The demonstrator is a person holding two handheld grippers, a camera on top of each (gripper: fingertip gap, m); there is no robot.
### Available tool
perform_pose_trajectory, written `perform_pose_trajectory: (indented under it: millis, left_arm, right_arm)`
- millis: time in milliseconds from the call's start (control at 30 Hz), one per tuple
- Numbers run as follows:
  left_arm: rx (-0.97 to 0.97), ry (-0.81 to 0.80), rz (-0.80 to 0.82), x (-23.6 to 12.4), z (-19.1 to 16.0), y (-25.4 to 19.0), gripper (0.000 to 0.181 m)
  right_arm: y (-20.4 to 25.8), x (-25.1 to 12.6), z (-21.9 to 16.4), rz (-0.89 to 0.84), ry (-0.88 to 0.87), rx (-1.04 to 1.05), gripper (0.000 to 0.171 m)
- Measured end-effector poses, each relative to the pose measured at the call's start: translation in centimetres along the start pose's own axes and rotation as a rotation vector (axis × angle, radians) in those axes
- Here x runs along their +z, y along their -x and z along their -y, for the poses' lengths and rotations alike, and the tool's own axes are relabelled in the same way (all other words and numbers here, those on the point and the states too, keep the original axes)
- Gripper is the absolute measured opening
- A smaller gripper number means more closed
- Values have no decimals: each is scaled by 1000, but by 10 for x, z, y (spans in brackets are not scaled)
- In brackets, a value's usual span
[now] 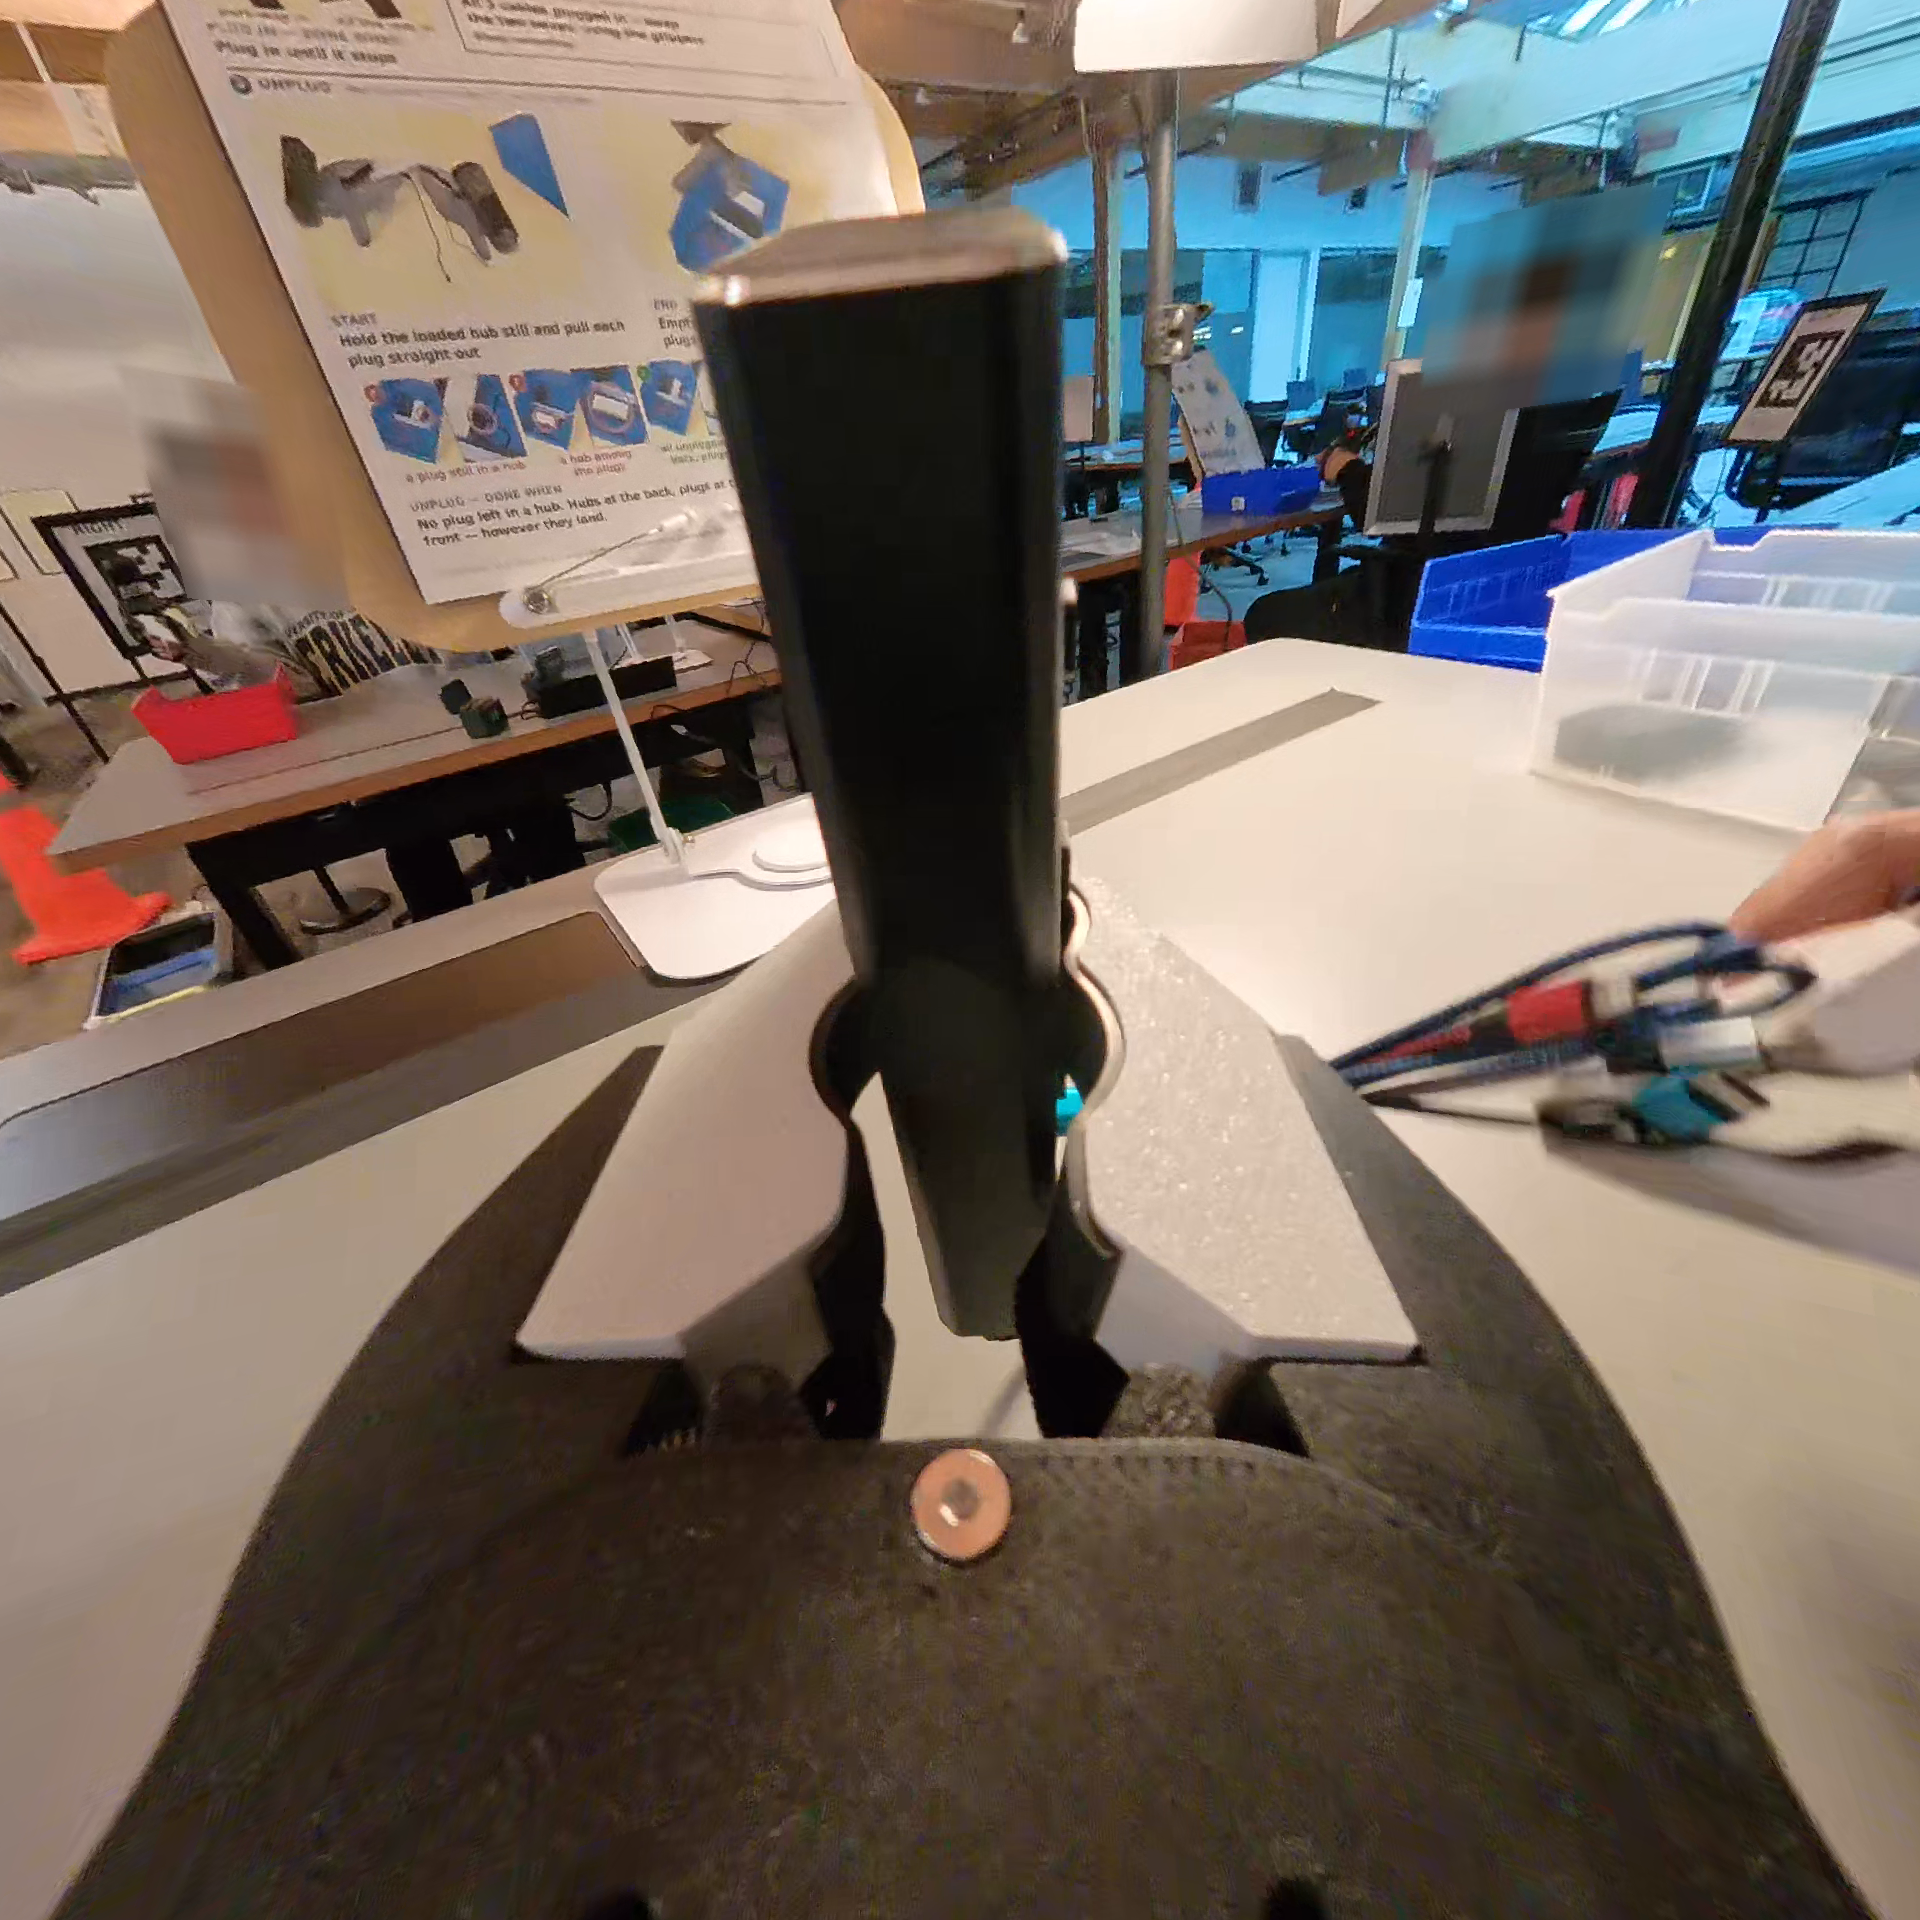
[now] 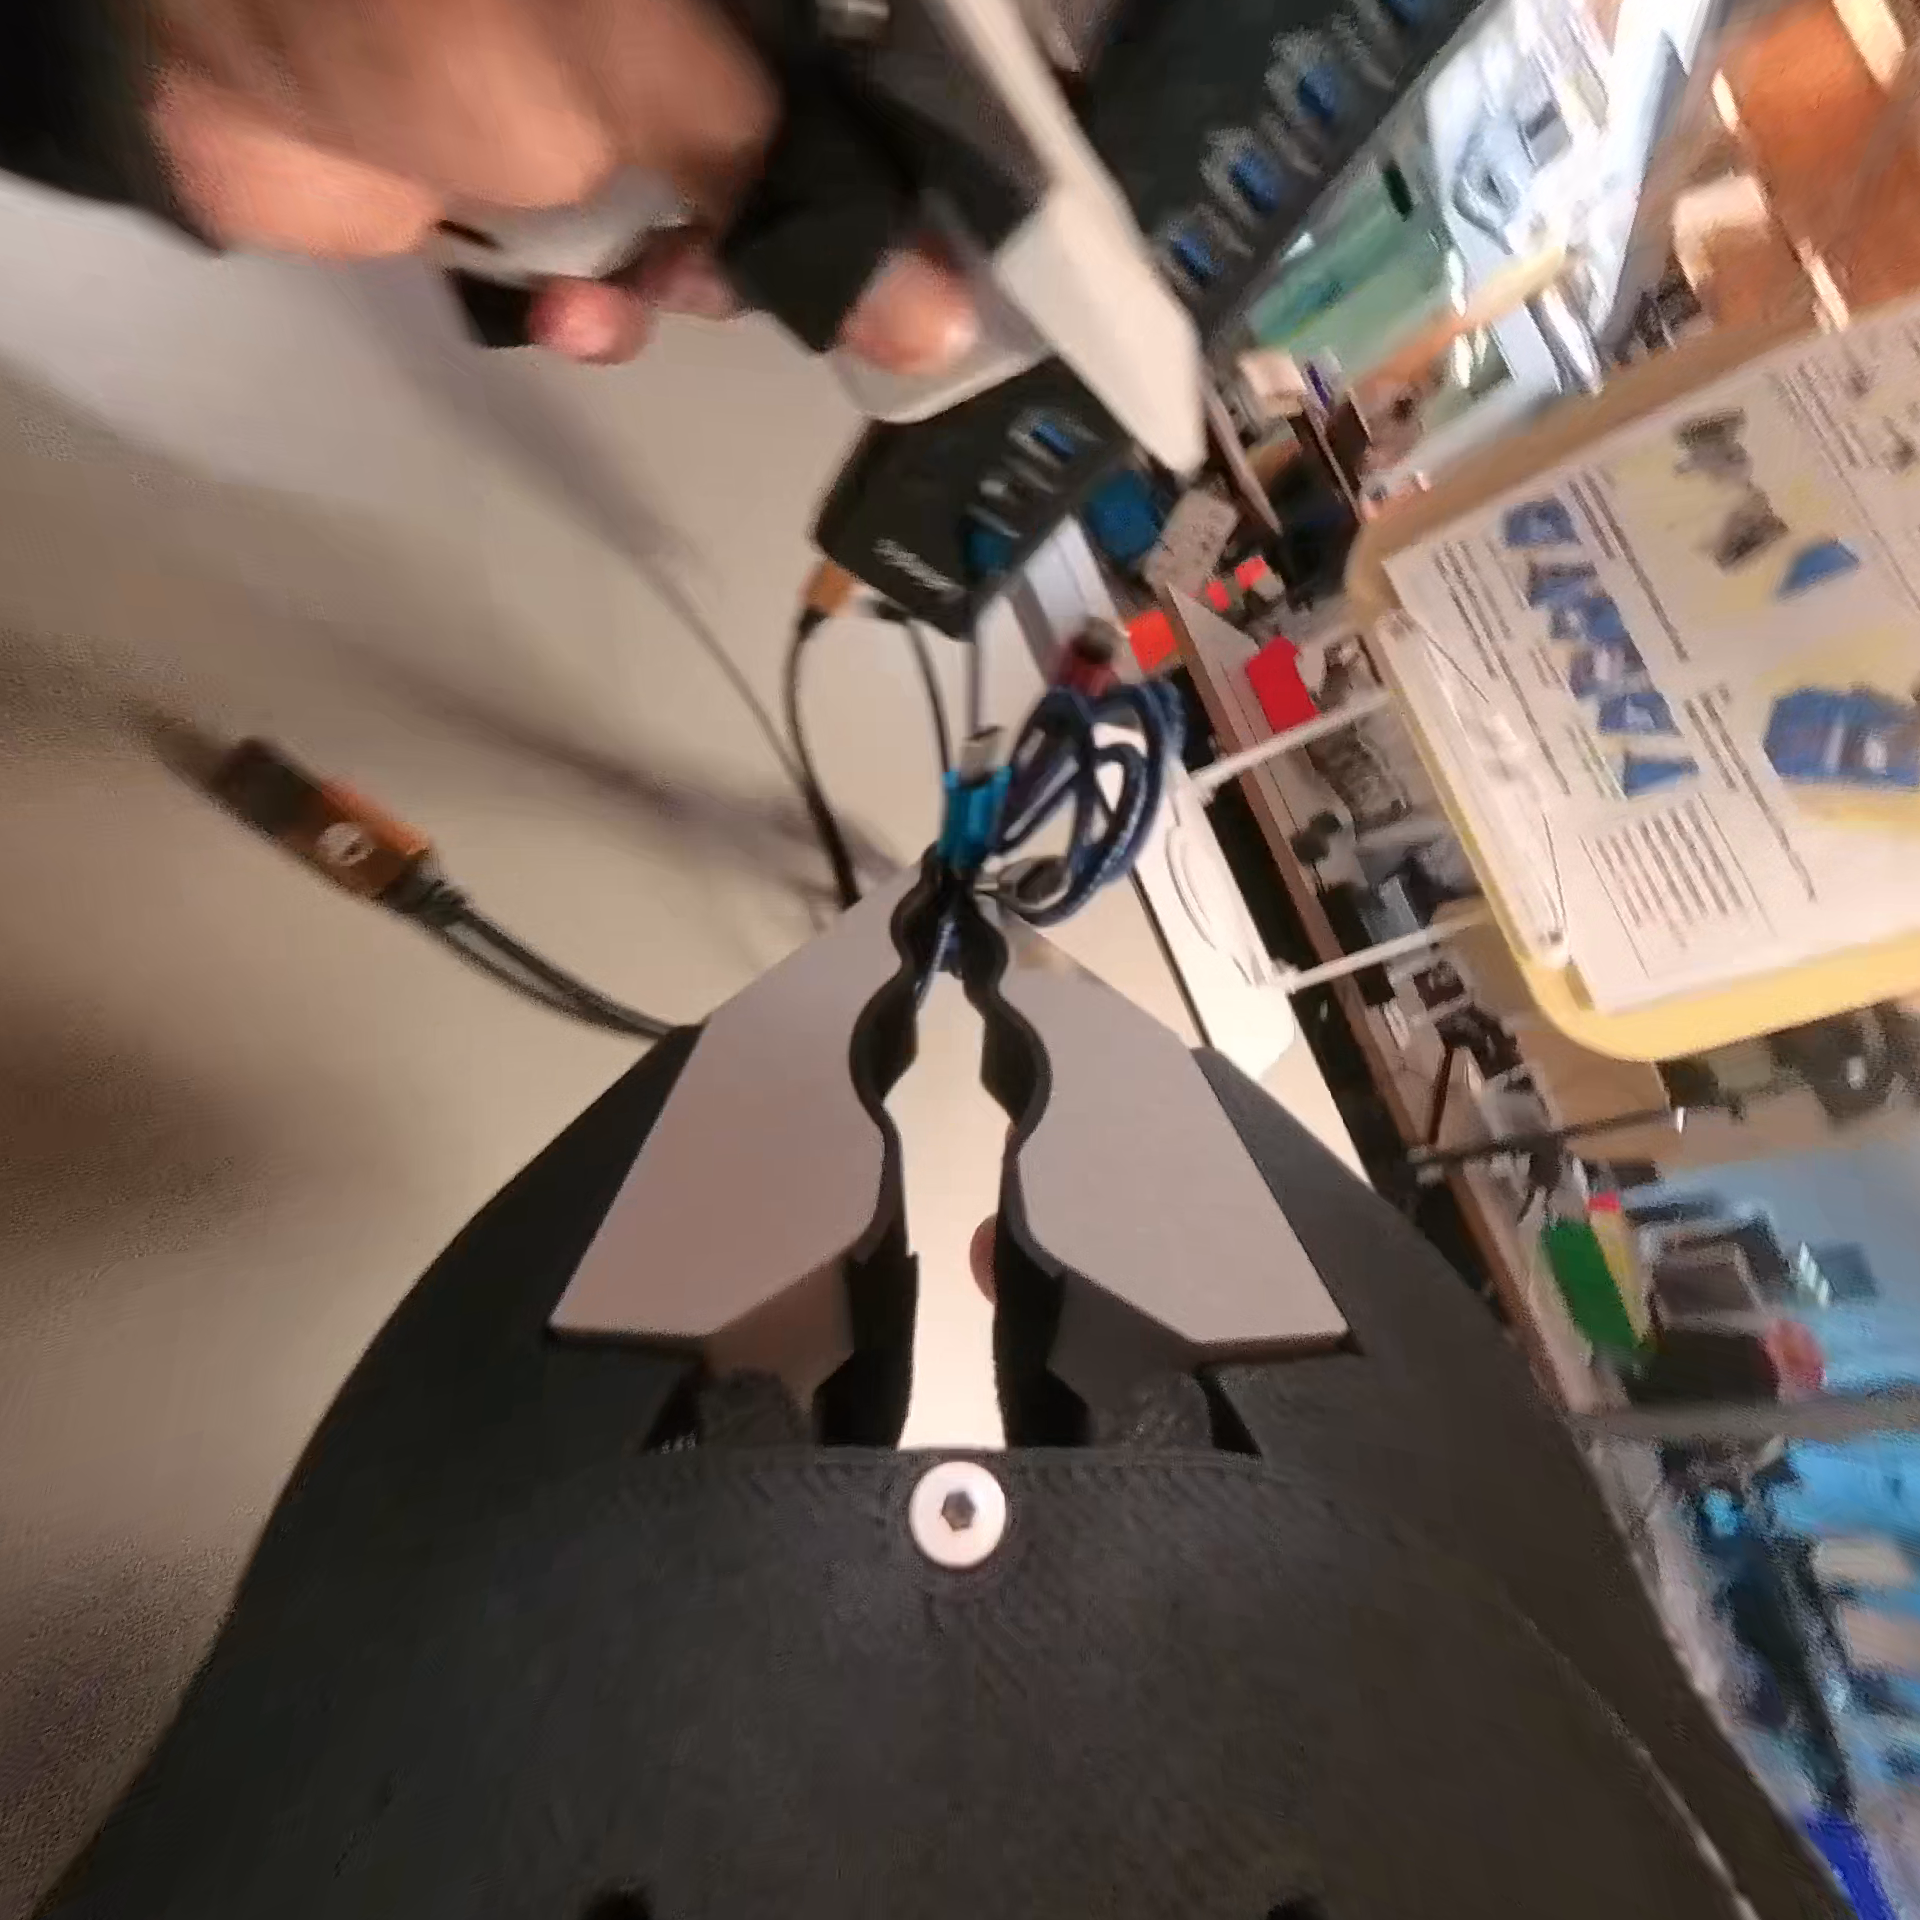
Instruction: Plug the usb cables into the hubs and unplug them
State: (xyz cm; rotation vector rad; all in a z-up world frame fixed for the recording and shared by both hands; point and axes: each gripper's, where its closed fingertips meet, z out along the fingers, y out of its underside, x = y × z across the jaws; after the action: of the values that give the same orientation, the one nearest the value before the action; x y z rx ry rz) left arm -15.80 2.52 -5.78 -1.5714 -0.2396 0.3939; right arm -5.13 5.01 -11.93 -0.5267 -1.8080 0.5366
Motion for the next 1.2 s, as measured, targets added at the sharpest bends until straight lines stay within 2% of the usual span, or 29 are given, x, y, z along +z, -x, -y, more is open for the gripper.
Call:
perform_pose_trajectory:
  millis: [67, 167, 267, 333, 433, 533, 667, 767, 900, 1033, 1200]
  left_arm:
    - [18, -8, -2, 0, 2, -3, 30]
    - [67, -17, 0, 1, 3, -10, 30]
    - [96, -24, -8, 2, 4, -15, 30]
    - [111, -34, -18, 1, 5, -19, 30]
    - [146, -53, -50, 0, 9, -31, 30]
    - [215, -85, -109, -1, 14, -54, 30]
    - [323, -135, -188, -5, 22, -90, 30]
    - [362, -155, -216, -7, 24, -107, 31]
    - [371, -160, -221, -7, 24, -113, 31]
    - [350, -160, -216, -6, 23, -111, 31]
    - [280, -112, -204, -4, 20, -100, 32]
  right_arm:
    - [27, -3, 4, 94, -43, -118, 8]
    - [54, -12, 9, 209, -92, -213, 28]
    - [56, -27, 25, 256, -193, -200, 33]
    - [38, -36, 36, 235, -251, -106, 34]
    - [-8, -39, 38, 137, -279, 97, 32]
    - [-37, -30, 22, 64, -232, 282, 31]
    - [-42, -21, 12, 65, -194, 431, 31]
    - [-27, -15, 14, 179, -180, 577, 31]
    - [-8, -5, 3, 176, -75, 482, 31]
    - [-5, -4, 6, 147, -62, 444, 3]
    - [-5, -7, 11, 91, -72, 304, 1]
